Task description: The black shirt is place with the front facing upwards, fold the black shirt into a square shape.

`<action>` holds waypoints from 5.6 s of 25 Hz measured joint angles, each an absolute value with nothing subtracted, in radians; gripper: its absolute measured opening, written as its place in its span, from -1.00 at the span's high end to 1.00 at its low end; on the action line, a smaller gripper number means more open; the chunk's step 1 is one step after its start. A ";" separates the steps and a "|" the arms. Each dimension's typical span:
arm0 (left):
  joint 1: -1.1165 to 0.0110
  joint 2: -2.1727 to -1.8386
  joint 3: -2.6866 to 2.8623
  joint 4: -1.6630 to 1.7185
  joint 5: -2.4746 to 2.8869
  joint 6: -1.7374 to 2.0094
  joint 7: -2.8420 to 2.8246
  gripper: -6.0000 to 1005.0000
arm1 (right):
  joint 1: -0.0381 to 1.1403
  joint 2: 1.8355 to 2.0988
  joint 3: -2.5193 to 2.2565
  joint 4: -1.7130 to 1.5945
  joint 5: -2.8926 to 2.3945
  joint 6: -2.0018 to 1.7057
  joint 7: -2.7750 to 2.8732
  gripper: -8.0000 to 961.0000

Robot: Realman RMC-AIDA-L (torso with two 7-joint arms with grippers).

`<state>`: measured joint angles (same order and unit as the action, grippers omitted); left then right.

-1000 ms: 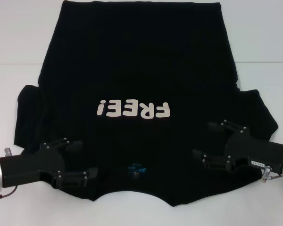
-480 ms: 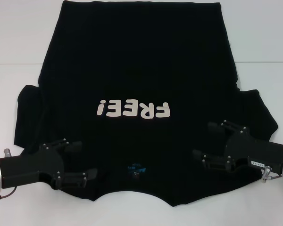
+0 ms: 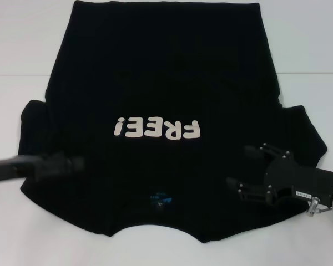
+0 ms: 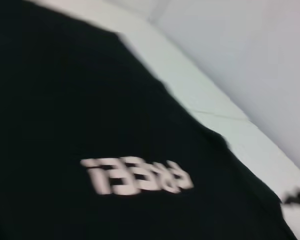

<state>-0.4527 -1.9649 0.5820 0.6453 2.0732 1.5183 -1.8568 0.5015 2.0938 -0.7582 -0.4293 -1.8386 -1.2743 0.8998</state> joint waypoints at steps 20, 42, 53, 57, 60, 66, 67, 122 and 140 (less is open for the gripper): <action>-0.519 -1.904 0.596 0.637 2.253 1.178 -2.339 -0.85 | 0.511 2.097 -0.764 -0.426 -1.841 -1.276 0.907 -0.97; -0.519 -1.943 0.625 0.593 2.255 1.048 -2.275 -0.85 | 0.511 2.097 -0.764 -0.425 -1.841 -1.278 0.908 -0.97; -0.521 -1.947 0.628 0.592 2.255 1.049 -2.275 -0.85 | 0.511 2.097 -0.764 -0.425 -1.841 -1.276 0.909 -0.97; -0.522 -1.948 0.629 0.592 2.255 1.048 -2.275 -0.85 | 0.511 2.097 -0.764 -0.425 -1.841 -1.276 0.917 -0.97; -0.522 -1.948 0.629 0.592 2.255 1.048 -2.275 -0.85 | 0.511 2.097 -0.764 -0.425 -1.841 -1.276 0.919 -0.97; -0.520 -1.948 0.629 0.596 2.255 1.047 -2.275 -0.85 | 0.511 2.097 -0.764 -0.425 -1.841 -1.276 0.919 -0.97; -0.519 -1.948 0.627 0.596 2.255 1.046 -2.276 -0.85 | 0.511 2.097 -0.764 -0.425 -1.841 -1.276 0.919 -0.97; -0.528 -1.952 0.655 0.595 2.255 1.017 -2.283 0.66 | 0.511 2.095 -0.765 -0.427 -1.841 -1.289 0.919 -0.97; -0.514 -1.915 0.632 0.701 2.255 1.046 -2.340 0.98 | 0.505 2.095 -0.765 -0.428 -1.837 -1.290 0.919 -0.97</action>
<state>-0.5137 -1.9152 0.6318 0.7006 2.2548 1.0458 -2.3401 0.5053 2.0953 -0.7655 -0.4281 -1.8375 -1.2901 0.9188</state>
